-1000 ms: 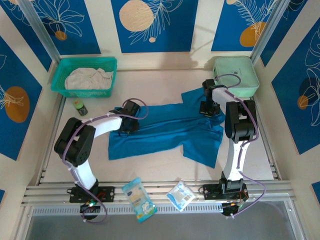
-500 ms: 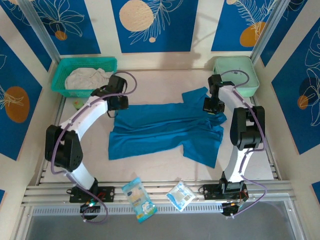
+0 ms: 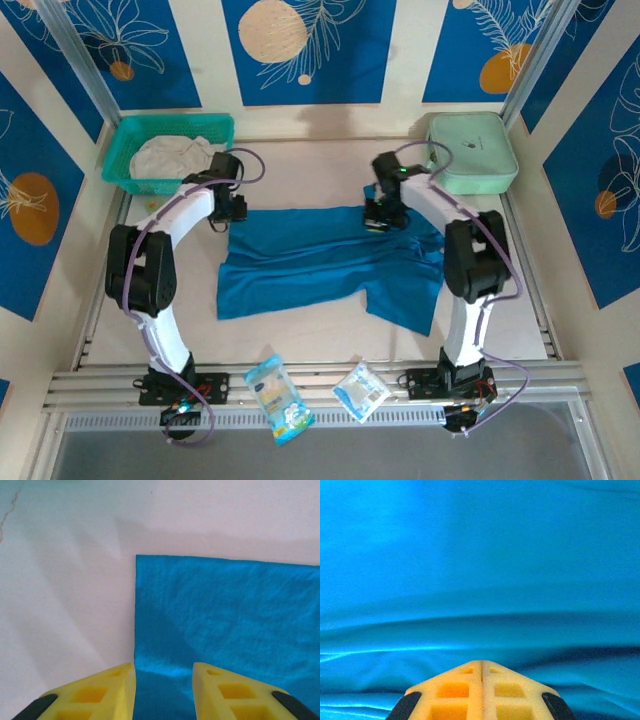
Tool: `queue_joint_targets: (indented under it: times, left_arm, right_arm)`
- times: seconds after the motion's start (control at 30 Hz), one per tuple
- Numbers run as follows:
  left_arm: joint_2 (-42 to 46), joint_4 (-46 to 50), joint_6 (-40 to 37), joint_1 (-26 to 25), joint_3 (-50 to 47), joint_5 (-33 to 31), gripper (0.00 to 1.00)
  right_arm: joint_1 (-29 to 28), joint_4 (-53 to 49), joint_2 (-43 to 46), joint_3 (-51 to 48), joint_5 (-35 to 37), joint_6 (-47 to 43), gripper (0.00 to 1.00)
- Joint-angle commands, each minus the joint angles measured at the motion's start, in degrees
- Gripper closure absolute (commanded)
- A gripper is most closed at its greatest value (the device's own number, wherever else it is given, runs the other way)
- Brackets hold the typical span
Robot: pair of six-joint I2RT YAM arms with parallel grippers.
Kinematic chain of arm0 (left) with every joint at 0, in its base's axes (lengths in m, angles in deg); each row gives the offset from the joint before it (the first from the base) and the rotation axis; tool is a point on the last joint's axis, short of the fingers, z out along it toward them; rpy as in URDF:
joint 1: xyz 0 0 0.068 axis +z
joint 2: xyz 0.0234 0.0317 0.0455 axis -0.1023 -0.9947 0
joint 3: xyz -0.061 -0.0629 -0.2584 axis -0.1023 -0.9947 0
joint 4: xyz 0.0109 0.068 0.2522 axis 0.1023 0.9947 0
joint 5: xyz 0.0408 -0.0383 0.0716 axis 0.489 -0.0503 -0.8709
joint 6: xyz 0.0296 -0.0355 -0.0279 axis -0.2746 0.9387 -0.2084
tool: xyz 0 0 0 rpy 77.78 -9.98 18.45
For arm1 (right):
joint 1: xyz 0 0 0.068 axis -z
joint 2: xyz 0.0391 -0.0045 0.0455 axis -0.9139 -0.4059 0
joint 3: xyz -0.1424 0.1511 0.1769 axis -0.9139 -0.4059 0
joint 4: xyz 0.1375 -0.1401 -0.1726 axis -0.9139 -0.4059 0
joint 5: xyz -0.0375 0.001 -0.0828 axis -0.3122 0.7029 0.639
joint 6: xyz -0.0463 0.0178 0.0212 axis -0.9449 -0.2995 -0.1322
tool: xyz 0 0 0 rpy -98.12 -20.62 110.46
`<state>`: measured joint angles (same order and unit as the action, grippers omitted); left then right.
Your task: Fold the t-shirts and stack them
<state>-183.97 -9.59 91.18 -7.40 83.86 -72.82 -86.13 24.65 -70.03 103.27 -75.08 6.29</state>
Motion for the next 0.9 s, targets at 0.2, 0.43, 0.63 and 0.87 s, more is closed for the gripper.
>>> queue_joint_targets:
  times: [0.2, 0.43, 0.63, 0.87]
  left_arm:
    - [-1.7, -3.3, -0.5, 3.0, 0.6, 4.5, 0.63]
    - [-4.6, -4.5, -1.3, 3.0, 1.4, 8.1, 0.43]
    - [-8.5, -5.1, -1.5, 2.9, 3.8, 9.5, 0.42]
    - [-16.2, -4.8, -2.5, 2.9, 11.5, 9.1, 0.46]
  right_arm:
    - [-10.0, 0.1, -20.1, 21.6, -10.1, 8.2, 1.0]
    - [-10.6, -3.0, -25.6, 25.8, -7.1, 9.4, 1.0]
    - [-10.0, -2.0, -21.8, 18.4, -4.8, 8.9, 1.0]
    - [-10.0, -1.0, -20.1, 14.5, -4.9, 8.4, 1.0]
